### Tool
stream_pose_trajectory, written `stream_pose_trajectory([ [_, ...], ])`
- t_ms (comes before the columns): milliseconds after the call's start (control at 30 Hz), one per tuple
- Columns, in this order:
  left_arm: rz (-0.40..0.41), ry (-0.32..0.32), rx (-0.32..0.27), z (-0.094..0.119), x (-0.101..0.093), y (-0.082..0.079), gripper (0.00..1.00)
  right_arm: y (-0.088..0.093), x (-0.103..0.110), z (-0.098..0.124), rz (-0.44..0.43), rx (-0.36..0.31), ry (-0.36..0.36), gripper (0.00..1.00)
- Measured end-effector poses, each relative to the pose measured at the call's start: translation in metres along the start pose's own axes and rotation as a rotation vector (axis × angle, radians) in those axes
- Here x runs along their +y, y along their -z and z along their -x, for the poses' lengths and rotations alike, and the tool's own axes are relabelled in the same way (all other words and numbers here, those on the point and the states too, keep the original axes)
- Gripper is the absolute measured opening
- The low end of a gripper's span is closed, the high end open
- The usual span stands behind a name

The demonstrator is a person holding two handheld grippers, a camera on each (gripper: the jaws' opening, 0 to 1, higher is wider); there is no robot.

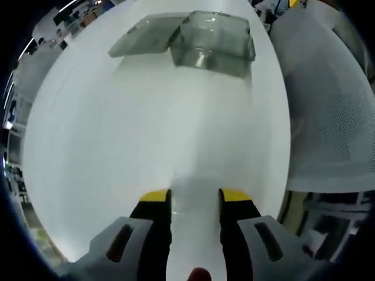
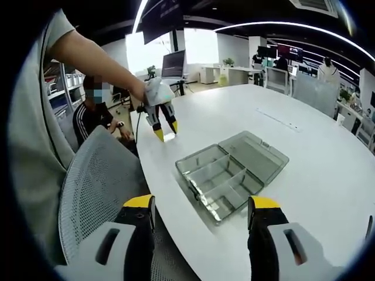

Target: Insert the divider into the dual guide fixture by aligning both edges with the guide slots and pushing it downward to the bottom, including one-sided entry, uneven engagement, binding, and posture correction.

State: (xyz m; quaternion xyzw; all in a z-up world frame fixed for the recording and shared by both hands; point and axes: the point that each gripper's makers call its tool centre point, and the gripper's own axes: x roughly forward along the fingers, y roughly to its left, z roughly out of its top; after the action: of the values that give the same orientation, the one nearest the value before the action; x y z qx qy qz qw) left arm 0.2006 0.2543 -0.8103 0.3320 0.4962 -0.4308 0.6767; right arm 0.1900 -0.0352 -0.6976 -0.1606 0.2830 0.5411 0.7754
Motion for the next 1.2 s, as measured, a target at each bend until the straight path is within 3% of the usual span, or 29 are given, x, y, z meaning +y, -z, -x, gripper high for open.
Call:
stream_pose_trajectory([
  [1200,-0.029,-0.019,-0.154,0.015,-0.009,-0.061,0.29,-0.003,0.005,-0.005,0.000,-0.011,-0.016,0.61],
])
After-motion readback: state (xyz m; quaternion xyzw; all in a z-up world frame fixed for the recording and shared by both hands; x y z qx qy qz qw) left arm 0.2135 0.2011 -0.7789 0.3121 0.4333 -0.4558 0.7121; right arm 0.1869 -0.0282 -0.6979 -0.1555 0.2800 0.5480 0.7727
